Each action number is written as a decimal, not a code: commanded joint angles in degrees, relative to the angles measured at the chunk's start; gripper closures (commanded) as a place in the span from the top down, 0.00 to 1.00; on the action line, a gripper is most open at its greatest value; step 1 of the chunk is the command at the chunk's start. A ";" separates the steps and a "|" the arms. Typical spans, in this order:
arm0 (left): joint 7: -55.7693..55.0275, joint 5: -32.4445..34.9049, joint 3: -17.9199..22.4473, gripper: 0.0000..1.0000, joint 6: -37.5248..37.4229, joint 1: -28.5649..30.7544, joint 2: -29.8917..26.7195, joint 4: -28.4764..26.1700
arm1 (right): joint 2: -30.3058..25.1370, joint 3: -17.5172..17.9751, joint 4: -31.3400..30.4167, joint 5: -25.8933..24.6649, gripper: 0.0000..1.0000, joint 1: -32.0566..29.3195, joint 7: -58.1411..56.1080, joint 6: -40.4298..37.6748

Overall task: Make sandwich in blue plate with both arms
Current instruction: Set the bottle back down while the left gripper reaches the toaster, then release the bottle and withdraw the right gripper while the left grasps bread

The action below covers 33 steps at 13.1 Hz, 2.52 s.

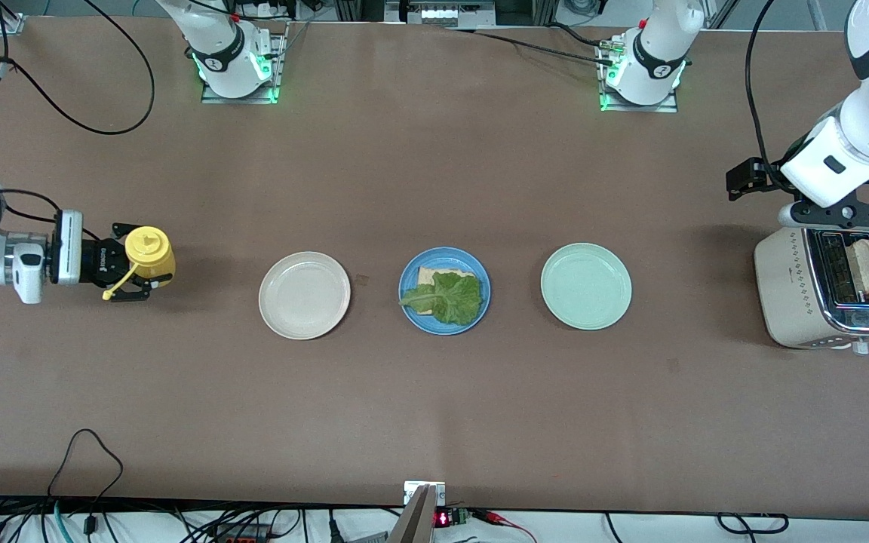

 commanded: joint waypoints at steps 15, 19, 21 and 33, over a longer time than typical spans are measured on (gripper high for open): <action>2.62 7.52 0.85 1.00 -1.97 1.32 9.05 3.81 | 21.64 4.85 9.33 4.17 1.00 -11.01 -12.96 -8.15; 8.66 18.00 0.94 1.00 0.55 10.36 15.83 4.08 | 21.64 4.67 9.42 3.99 1.00 -11.80 -13.23 -8.32; 13.32 21.98 1.03 1.00 8.09 13.52 17.77 3.64 | 21.47 4.58 9.60 3.64 1.00 -12.50 -13.23 -8.32; 20.91 21.29 0.24 0.05 14.72 22.15 21.20 1.97 | -0.30 -2.27 22.25 -11.38 1.00 -15.50 7.12 -14.30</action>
